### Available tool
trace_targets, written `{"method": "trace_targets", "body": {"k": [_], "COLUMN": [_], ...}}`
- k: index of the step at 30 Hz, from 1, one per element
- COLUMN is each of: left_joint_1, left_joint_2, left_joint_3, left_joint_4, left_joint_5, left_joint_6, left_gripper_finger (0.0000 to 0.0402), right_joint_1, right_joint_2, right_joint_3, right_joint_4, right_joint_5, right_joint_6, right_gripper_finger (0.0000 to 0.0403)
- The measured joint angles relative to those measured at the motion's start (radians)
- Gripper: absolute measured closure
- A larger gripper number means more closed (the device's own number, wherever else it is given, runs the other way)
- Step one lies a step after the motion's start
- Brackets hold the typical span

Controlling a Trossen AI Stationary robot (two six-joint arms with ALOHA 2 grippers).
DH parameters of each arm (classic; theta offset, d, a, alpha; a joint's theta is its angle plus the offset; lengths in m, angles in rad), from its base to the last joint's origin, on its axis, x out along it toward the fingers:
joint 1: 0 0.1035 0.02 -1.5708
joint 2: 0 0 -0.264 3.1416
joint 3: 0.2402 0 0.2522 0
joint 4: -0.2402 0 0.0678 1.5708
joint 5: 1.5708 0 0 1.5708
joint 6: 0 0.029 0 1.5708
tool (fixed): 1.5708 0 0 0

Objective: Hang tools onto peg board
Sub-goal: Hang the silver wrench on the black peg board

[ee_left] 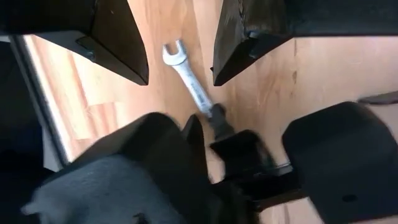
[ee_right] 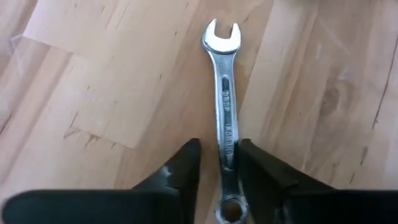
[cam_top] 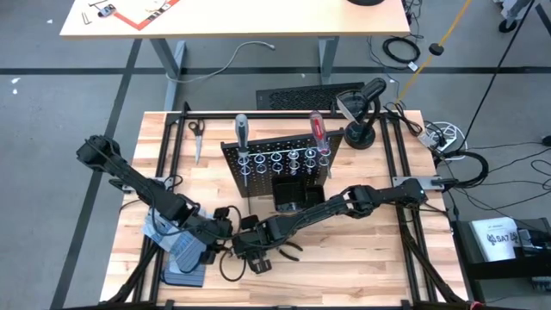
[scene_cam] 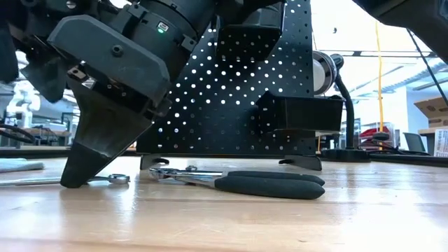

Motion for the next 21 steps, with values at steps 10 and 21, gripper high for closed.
{"method": "trace_targets", "body": {"k": [10,21], "left_joint_1": [0.000,-0.004], "left_joint_2": [0.001,0.001], "left_joint_3": [0.000,0.000], "left_joint_4": [-0.003,-0.057], "left_joint_5": [-0.002,-0.002], "left_joint_6": [-0.010,-0.029], "left_gripper_finger": [0.0213,0.0213], "right_joint_1": [-0.005,0.019], "right_joint_2": [0.026,0.023], "right_joint_3": [0.000,0.030], "right_joint_4": [0.000,-0.006], "right_joint_5": [0.034,0.089], "right_joint_6": [0.043,0.014], "right_gripper_finger": [0.0399,0.0403]}}
